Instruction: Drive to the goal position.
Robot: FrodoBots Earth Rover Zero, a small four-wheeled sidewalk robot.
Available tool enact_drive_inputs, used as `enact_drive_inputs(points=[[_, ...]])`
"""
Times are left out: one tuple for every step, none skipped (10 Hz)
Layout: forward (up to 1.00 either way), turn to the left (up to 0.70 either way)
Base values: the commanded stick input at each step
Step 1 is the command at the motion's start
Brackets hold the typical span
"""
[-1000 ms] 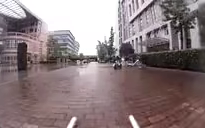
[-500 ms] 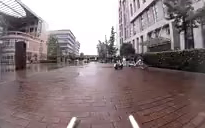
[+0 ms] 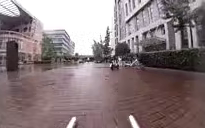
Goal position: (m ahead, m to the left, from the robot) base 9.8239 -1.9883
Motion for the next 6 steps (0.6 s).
enact_drive_inputs(points=[[0.70, 0.00], [0.70, 0.00], [0.70, 0.00], [0.70, 0.00], [0.70, 0.00], [0.70, 0.00]])
